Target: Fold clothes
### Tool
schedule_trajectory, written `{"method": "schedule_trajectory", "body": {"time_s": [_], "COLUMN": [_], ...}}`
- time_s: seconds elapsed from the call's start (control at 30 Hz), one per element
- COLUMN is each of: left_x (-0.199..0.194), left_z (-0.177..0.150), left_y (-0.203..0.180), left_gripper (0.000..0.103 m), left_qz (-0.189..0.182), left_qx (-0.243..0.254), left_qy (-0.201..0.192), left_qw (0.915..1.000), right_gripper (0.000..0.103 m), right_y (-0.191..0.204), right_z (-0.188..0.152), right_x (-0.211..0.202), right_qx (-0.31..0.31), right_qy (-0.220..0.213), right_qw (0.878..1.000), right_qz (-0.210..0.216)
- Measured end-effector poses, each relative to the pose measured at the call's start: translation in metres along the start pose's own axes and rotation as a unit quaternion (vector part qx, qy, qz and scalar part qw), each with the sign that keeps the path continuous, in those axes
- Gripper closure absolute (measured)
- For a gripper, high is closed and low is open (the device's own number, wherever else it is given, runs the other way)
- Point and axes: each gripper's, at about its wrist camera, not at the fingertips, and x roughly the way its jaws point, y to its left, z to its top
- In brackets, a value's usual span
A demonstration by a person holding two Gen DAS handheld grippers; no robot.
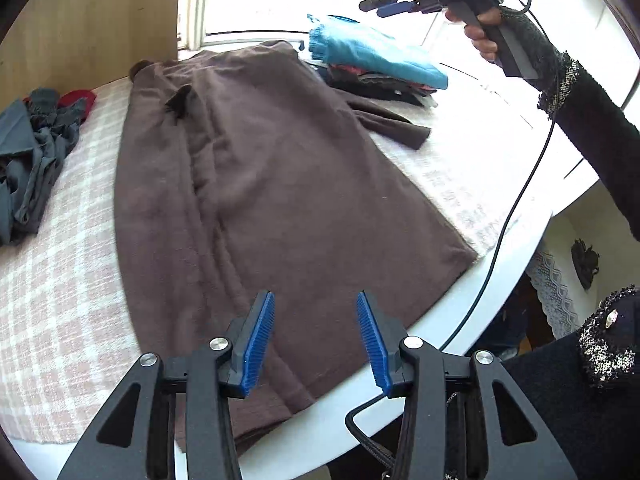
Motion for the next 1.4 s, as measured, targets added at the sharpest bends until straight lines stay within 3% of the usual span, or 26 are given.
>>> {"method": "schedule_trajectory", "body": {"time_s": [0.07, 0.2, 0.3, 0.33, 0.4, 0.47, 0.5, 0.57, 0.67, 0.8, 0.93, 1.13, 1.3, 1.4], "left_x": [0.021, 0.055, 0.064, 0.068, 0.075, 0.082, 0.086, 0.093, 0.107, 0.119, 0.122, 0.12, 0.118, 0.117], "left_z": [0.01, 0.029, 0.038, 0.042, 0.051, 0.061, 0.066, 0.075, 0.085, 0.091, 0.096, 0.12, 0.161, 0.186], "left_y": [-0.029, -0.086, -0.111, -0.115, -0.119, -0.113, -0.11, -0.097, -0.078, -0.06, -0.053, -0.053, -0.033, -0.021], "left_gripper": [0.062, 0.062, 0.061, 0.061, 0.061, 0.061, 0.061, 0.061, 0.061, 0.061, 0.061, 0.061, 0.061, 0.061], "left_qz": [-0.018, -0.048, -0.051, -0.049, -0.041, -0.023, -0.014, 0.001, 0.026, 0.044, 0.043, 0.023, 0.046, 0.06], "left_qx": [0.033, 0.096, 0.127, 0.13, 0.133, 0.124, 0.12, 0.103, 0.086, 0.074, 0.066, 0.064, 0.069, 0.072], "left_qy": [0.017, 0.046, 0.055, 0.059, 0.065, 0.067, 0.069, 0.071, 0.084, 0.099, 0.102, 0.081, 0.06, 0.047], "left_qw": [0.9992, 0.9931, 0.989, 0.9885, 0.9882, 0.9897, 0.9903, 0.9921, 0.9924, 0.9914, 0.9917, 0.9944, 0.9948, 0.9945], "right_gripper": [0.062, 0.061, 0.061, 0.056, 0.056, 0.084, 0.097, 0.098, 0.098, 0.098, 0.098, 0.098, 0.097, 0.097], "right_y": [-0.015, -0.038, -0.058, -0.061, -0.055, -0.047, -0.045, -0.046, -0.065, -0.111, -0.119, -0.137, -0.151, -0.145], "right_z": [-0.024, -0.05, -0.052, -0.052, -0.05, -0.051, -0.052, -0.053, -0.048, -0.041, -0.05, -0.048, -0.011, -0.003], "right_x": [0.022, 0.077, 0.106, 0.112, 0.112, 0.111, 0.107, 0.09, 0.028, -0.053, -0.078, -0.134, -0.156, -0.14], "right_qx": [0.012, -0.016, 0.007, 0.012, -0.017, -0.057, -0.069, -0.086, -0.096, -0.05, -0.057, 0.018, 0.038, 0.027], "right_qy": [0.029, 0.079, 0.095, 0.094, 0.078, 0.076, 0.077, 0.072, 0.016, -0.029, -0.042, -0.097, -0.118, -0.089], "right_qw": [1.0, 0.995, 0.995, 0.995, 0.997, 0.995, 0.994, 0.993, 0.995, 0.998, 0.996, 0.994, 0.989, 0.993], "right_qz": [0.003, -0.052, -0.031, -0.022, -0.001, 0.012, 0.017, 0.025, -0.002, -0.015, -0.053, 0.057, 0.082, 0.071]}}
